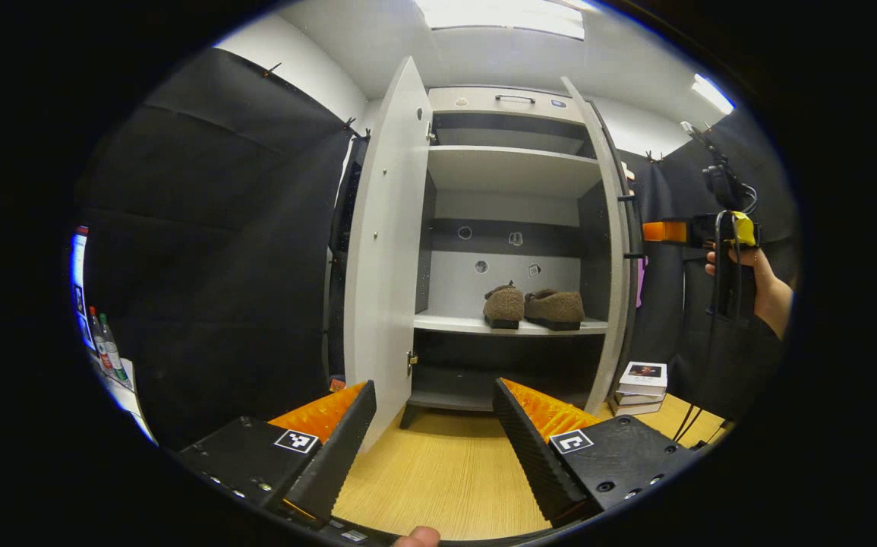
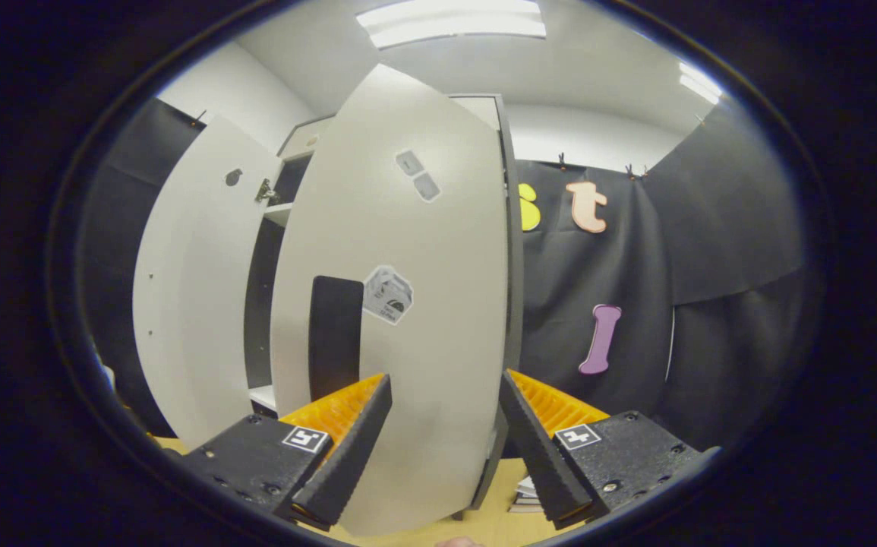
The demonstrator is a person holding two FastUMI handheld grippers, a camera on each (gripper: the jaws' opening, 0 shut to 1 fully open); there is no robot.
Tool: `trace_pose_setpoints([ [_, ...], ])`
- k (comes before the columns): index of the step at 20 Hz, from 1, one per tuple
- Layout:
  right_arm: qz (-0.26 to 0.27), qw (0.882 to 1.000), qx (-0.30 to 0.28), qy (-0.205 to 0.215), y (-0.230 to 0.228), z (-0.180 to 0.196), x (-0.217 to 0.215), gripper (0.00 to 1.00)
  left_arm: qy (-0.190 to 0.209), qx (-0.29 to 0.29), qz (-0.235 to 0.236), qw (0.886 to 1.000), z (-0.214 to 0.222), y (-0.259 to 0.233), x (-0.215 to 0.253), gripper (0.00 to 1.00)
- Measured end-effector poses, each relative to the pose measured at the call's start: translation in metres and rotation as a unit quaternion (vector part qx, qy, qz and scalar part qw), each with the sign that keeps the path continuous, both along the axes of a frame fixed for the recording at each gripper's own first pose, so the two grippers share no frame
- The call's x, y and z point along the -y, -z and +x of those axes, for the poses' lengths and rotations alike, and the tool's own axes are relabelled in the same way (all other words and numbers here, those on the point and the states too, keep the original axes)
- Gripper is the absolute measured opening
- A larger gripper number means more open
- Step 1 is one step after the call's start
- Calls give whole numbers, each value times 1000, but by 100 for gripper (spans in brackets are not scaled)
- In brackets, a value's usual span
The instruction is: Grab one shoe with the right hand and put it into the shoe cabinet, grab the other shoe with the left hand and put it into the shoe cabinet; then close the right door with the right hand and the left door with the left hand.
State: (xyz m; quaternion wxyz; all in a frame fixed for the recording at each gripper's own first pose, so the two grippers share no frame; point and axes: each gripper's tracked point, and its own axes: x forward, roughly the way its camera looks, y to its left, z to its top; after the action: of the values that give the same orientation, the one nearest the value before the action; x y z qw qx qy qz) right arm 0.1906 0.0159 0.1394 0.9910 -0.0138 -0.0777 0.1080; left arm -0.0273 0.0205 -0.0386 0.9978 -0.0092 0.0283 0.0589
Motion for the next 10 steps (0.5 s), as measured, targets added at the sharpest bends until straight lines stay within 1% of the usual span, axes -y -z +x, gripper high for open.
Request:
trace_pose_setpoints([
  [1,3,1000,-6,0,3,5,-5,93,-3,0,1,1000,-1,0,-3,95],
  [3,10,1000,-20,-6,12,7,-7,98,-9,-1,2,1000,-4,-1,-10,95],
  [6,21,1000,-23,0,17,7,-12,98,-17,-2,0,1000,-10,-4,-16,95],
  [8,23,999,-26,8,27,-5,-10,98,-15,-3,-2,1000,-11,-6,-16,95],
  [10,26,999,-19,7,35,-26,-8,98,-9,-3,-4,1000,-10,-9,-14,95],
])
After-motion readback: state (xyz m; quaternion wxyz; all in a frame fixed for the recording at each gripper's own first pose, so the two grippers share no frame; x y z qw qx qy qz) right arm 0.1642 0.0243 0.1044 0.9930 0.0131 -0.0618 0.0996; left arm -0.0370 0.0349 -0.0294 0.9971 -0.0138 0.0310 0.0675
